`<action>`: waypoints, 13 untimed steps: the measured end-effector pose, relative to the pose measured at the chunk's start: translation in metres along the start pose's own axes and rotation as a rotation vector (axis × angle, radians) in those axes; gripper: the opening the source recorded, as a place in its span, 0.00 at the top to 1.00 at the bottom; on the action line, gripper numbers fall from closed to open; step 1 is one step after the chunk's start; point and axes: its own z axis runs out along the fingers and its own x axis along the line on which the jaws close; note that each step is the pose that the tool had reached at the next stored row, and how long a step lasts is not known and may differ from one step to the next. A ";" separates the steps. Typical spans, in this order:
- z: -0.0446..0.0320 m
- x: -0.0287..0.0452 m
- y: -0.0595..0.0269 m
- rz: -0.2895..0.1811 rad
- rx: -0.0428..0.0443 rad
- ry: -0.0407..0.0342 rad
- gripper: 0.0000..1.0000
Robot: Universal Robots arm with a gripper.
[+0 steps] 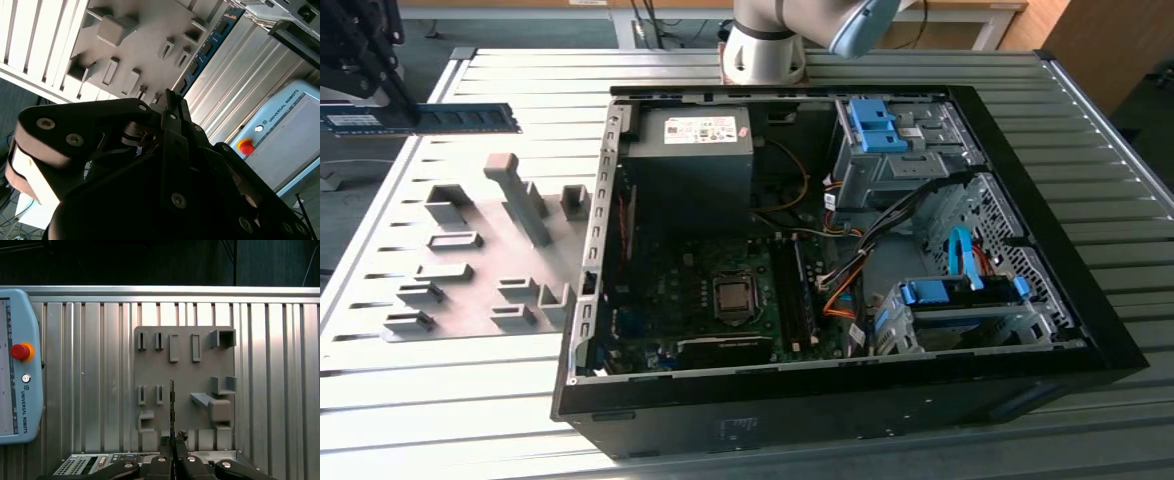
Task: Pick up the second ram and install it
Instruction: 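Pick up the second ram and move it above second insertion slot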
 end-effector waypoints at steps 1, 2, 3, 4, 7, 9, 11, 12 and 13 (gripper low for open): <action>0.0000 0.0000 -0.0014 0.000 0.0000 0.0000 0.86; -0.0001 -0.0001 -0.0028 0.000 0.0000 0.0000 0.86; -0.0001 -0.0001 -0.0042 0.000 0.0000 0.0000 0.86; -0.0001 -0.0001 -0.0056 0.000 0.0000 0.0000 0.86; -0.0002 -0.0002 -0.0099 0.000 0.0000 0.0000 0.86; -0.0002 -0.0003 -0.0125 0.000 0.0000 0.0000 0.86; -0.0003 -0.0003 -0.0150 0.000 0.0000 0.0000 0.86; -0.0003 -0.0004 -0.0163 0.000 -0.0001 0.0000 0.86; -0.0003 -0.0004 -0.0177 0.000 0.0000 0.0000 0.86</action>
